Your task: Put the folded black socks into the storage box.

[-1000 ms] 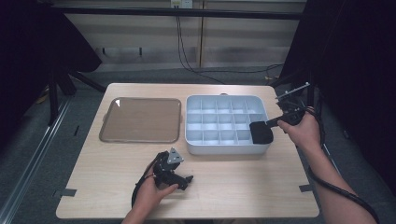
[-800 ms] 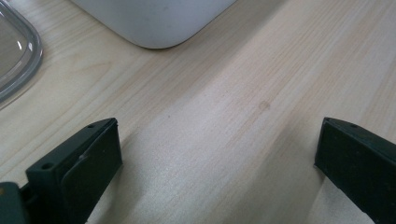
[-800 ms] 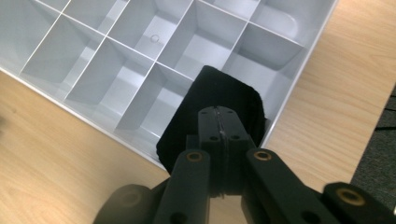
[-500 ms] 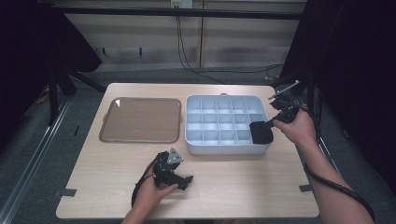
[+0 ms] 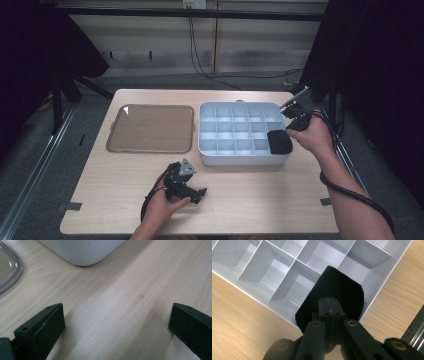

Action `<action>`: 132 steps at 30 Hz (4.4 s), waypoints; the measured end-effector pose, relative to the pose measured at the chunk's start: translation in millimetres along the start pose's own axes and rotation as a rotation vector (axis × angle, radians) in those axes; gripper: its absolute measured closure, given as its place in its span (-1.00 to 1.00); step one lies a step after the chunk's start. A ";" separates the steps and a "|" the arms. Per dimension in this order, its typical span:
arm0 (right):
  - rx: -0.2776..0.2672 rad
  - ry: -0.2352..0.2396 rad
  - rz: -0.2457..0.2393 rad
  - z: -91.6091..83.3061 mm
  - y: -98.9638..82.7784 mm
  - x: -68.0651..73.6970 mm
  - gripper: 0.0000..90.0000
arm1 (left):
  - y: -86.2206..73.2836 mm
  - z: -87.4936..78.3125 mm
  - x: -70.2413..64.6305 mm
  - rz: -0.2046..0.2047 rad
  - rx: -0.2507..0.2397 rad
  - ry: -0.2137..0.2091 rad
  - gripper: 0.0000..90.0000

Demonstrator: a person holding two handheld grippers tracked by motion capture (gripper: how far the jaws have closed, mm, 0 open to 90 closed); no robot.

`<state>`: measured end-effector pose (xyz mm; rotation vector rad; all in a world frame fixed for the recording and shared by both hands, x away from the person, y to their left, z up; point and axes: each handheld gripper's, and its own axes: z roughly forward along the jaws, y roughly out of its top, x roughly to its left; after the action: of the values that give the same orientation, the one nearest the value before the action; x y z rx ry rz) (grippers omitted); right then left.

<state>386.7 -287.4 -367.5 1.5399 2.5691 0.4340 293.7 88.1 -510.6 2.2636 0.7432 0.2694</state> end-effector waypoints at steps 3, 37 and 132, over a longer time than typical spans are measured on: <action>0.009 -0.001 -0.007 1.6 1.6 -0.7 1.00 | 0.0 0.0 0.0 0.000 -0.001 0.000 -1.00; 0.072 0.016 -0.009 37.9 -1.3 -3.5 1.00 | 0.0 0.1 0.2 0.002 -0.001 -0.001 -1.00; 0.004 -0.028 -0.034 29.0 -18.2 -0.8 0.39 | -0.5 -0.5 1.0 0.009 -0.006 0.003 -1.00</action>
<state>378.8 -290.9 -400.6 1.4906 2.5719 0.4015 294.1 89.2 -510.6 2.2621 0.7334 0.2787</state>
